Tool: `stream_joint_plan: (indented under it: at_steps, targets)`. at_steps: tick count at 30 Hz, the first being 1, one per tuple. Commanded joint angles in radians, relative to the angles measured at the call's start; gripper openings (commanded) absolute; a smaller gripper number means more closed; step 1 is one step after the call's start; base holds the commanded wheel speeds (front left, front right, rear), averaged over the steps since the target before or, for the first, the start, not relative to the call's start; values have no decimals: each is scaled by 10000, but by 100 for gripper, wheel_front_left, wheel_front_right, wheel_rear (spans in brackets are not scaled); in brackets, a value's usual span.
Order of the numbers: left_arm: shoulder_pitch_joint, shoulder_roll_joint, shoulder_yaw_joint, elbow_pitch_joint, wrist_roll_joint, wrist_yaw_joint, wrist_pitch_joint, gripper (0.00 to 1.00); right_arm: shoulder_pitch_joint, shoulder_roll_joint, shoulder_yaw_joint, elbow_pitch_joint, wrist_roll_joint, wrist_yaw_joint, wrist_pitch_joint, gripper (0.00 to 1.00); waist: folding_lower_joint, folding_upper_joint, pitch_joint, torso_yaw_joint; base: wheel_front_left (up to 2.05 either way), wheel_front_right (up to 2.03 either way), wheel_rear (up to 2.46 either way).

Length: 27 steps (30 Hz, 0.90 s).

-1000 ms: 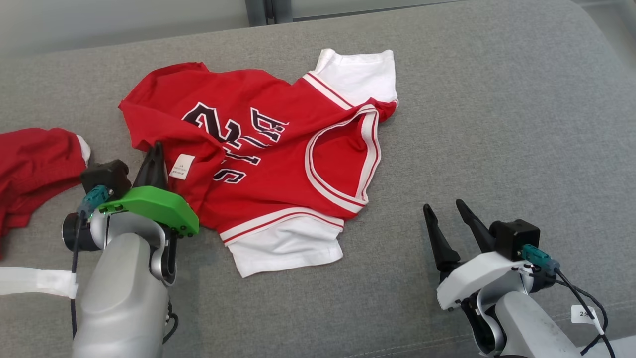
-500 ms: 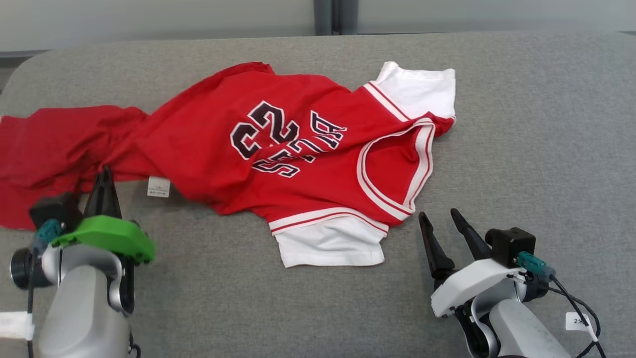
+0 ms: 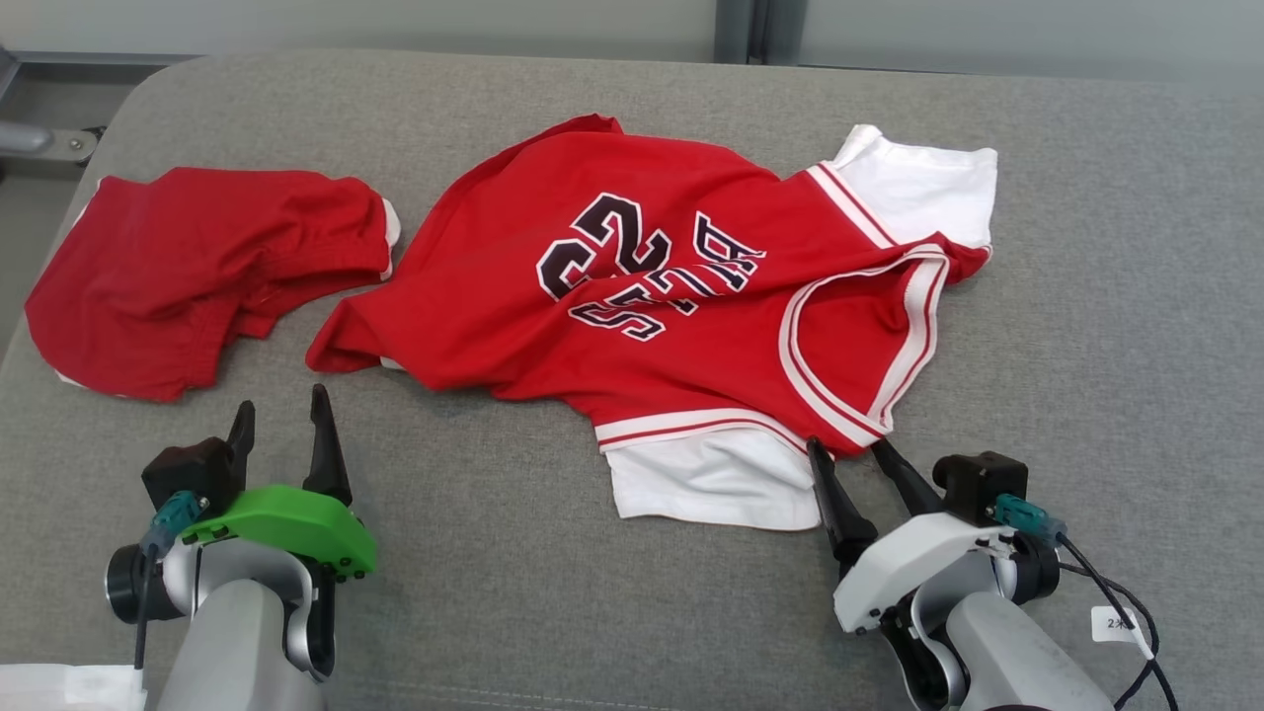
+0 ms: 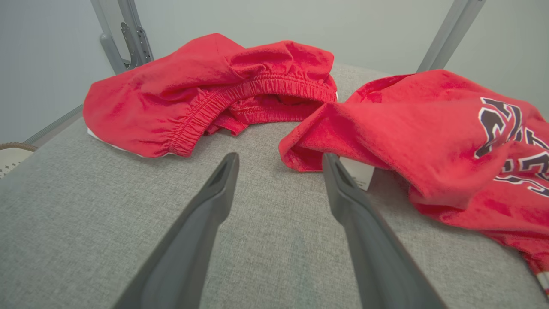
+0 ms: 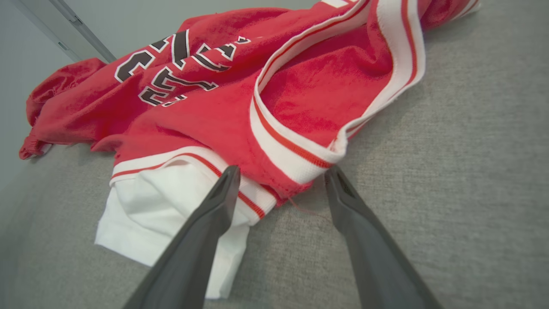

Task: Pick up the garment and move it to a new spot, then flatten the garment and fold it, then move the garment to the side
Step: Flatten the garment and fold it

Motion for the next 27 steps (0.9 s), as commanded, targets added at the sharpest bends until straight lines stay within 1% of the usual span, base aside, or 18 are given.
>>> stream_joint_plan:
  at_steps: [1,2,5,6,7,9,11,15,17,21,24,27]
  targets:
    - [191,-37,-21,-46,63,-55,-23,100,-106,-26,19,85,43,-15,-32,100,0,0,95,162,0,0,0]
    - [214,-106,-64,-173,128,-98,-25,100,-188,-24,-11,279,194,-15,-33,100,0,0,148,252,0,0,0]
    - [309,-200,-91,-360,198,-162,-24,100,-335,-11,-155,338,336,-15,-32,100,0,0,202,352,0,0,0]
    - [341,-226,-88,-431,213,-179,-26,100,-362,-11,-300,319,379,-15,-32,53,0,0,215,373,0,0,0]
    - [365,-245,-81,-474,224,-201,-25,100,-389,-19,-483,314,346,-15,-33,0,0,0,224,387,0,0,0]
    - [411,-294,-99,-541,259,-264,-27,100,-365,-9,-639,528,122,-15,-32,0,0,0,225,407,0,0,0]
    - [486,-333,-123,-551,286,-328,-26,100,-439,-97,-1001,549,-121,-15,-33,0,0,0,224,400,0,0,0]
    - [589,-393,-290,-634,325,-444,-26,100,-380,-489,-2220,409,-465,-18,-32,0,0,0,208,315,0,0,0]
    - [660,-416,-475,-548,379,-504,-26,100,-377,-831,-2806,376,-766,-16,-33,0,0,0,181,239,0,0,0]
    - [629,-451,-927,-427,345,-603,-27,100,-548,-1620,-3825,690,-1301,-18,-32,0,0,0,176,128,0,0,0]
    - [534,-456,-1328,-379,83,-628,-27,100,-719,-2090,-4410,1064,-1619,-18,-32,0,0,0,211,85,0,0,0]
    - [488,-461,-1857,-377,-146,-558,-27,100,-931,-2468,-4924,1416,-1904,-18,-33,0,0,0,241,73,0,0,0]
